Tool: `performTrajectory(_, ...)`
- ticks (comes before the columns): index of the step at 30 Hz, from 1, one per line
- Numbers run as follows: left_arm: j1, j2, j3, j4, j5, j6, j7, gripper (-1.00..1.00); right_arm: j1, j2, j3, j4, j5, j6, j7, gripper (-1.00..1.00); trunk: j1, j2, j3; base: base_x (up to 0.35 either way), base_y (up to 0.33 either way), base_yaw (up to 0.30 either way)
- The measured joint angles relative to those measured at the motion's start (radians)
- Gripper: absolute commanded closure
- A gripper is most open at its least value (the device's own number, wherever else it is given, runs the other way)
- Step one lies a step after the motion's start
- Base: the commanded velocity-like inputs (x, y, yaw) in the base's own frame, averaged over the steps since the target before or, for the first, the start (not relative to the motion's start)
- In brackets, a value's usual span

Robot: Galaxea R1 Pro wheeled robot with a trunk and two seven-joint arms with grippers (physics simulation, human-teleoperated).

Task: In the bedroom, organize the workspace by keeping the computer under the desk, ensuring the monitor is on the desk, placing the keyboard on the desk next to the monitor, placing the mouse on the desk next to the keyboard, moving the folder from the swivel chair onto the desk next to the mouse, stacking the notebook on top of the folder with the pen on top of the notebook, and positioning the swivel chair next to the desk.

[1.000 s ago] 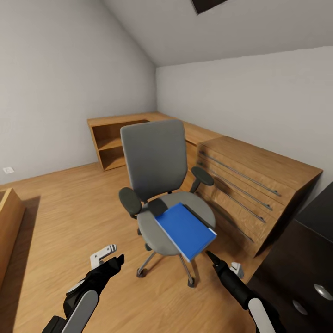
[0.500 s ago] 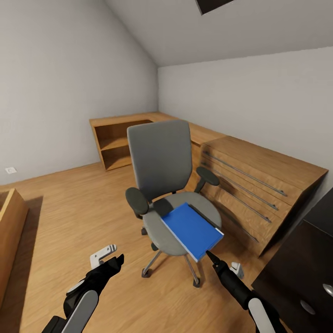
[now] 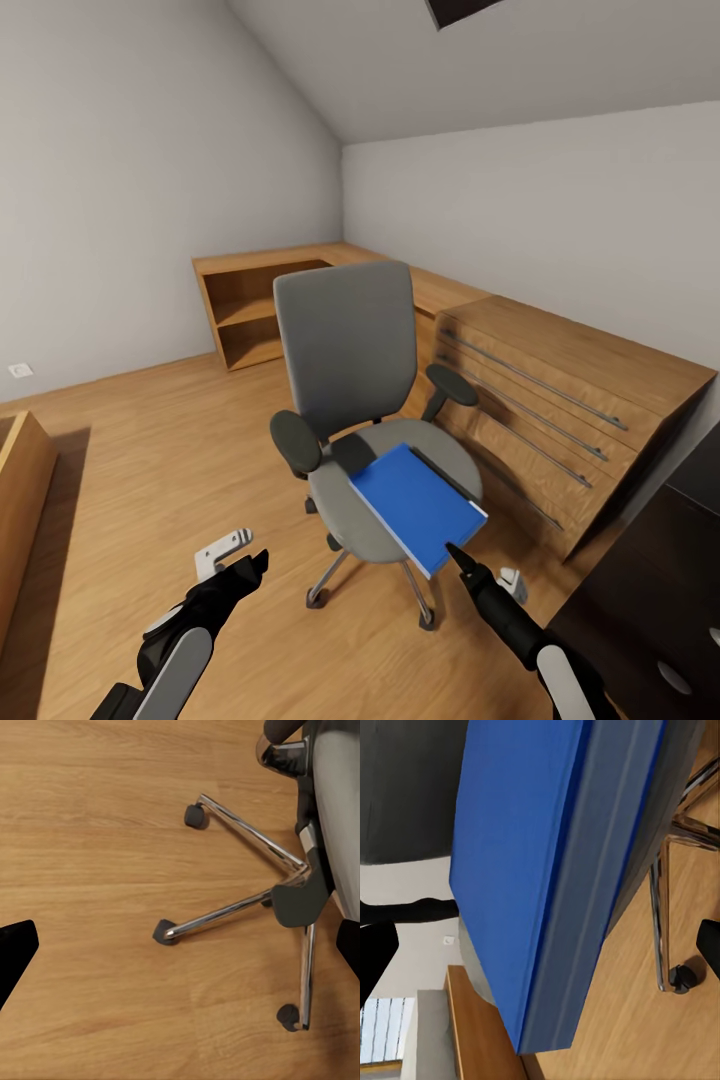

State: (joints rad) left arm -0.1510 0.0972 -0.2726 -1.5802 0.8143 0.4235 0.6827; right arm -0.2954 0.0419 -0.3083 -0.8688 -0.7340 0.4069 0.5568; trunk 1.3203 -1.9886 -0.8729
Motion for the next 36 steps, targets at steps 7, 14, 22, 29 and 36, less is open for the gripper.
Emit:
performTrajectory(7,0.000,0.000,0.000,-0.001,0.001,0.000,-0.001,-1.00,0.000,0.000,0.001,0.019,-0.003,0.000,-0.008,-1.00,0.000,0.000,0.000,0.004,0.000,0.000)
performTrajectory(14,0.000,-0.004,0.000,-0.004,0.001,-0.002,0.001,-1.00,0.000,0.000,0.001,0.022,-0.003,0.000,-0.009,-1.00,0.015,-0.028,-0.012,0.000,0.000,0.000)
performTrajectory(22,0.000,-0.004,0.001,-0.005,0.001,-0.003,0.002,-1.00,0.000,0.001,0.001,0.022,-0.003,0.000,-0.010,-1.00,0.027,-0.049,-0.022,0.000,0.000,0.000)
performTrajectory(29,0.000,-0.002,0.002,-0.004,0.001,-0.003,0.002,-1.00,0.000,0.001,0.001,0.022,-0.004,0.000,-0.010,-1.00,0.027,-0.049,-0.022,0.000,0.000,0.000)
performTrajectory(36,0.000,0.000,0.002,-0.003,0.000,-0.003,0.001,-1.00,0.000,0.007,0.001,0.022,-0.003,0.000,-0.011,-1.00,0.027,-0.049,-0.022,0.025,0.022,0.000)
